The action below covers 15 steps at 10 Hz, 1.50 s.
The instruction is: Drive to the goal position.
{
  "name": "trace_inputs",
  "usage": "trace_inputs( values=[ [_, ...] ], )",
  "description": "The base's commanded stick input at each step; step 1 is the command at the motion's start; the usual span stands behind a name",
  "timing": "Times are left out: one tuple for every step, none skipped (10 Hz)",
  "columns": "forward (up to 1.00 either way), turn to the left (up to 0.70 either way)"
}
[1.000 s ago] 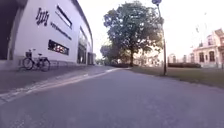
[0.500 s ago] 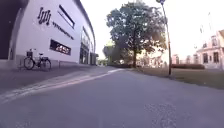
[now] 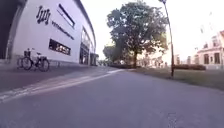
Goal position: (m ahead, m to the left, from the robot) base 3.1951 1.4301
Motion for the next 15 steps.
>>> trace_inputs(
  values=[
    [0.50, 0.00],
    [0.50, 0.00],
    [0.50, 0.00],
    [0.50, 0.00],
    [0.50, 0.00],
    [0.50, 0.00],
    [0.50, 0.00],
    [0.50, 0.00],
    [0.50, 0.00],
    [0.50, 0.00],
    [0.50, 0.00],
    [0.50, 0.00],
    [0.50, 0.00],
    [0.50, 0.00],
    [0.50, 0.00]
  ],
)
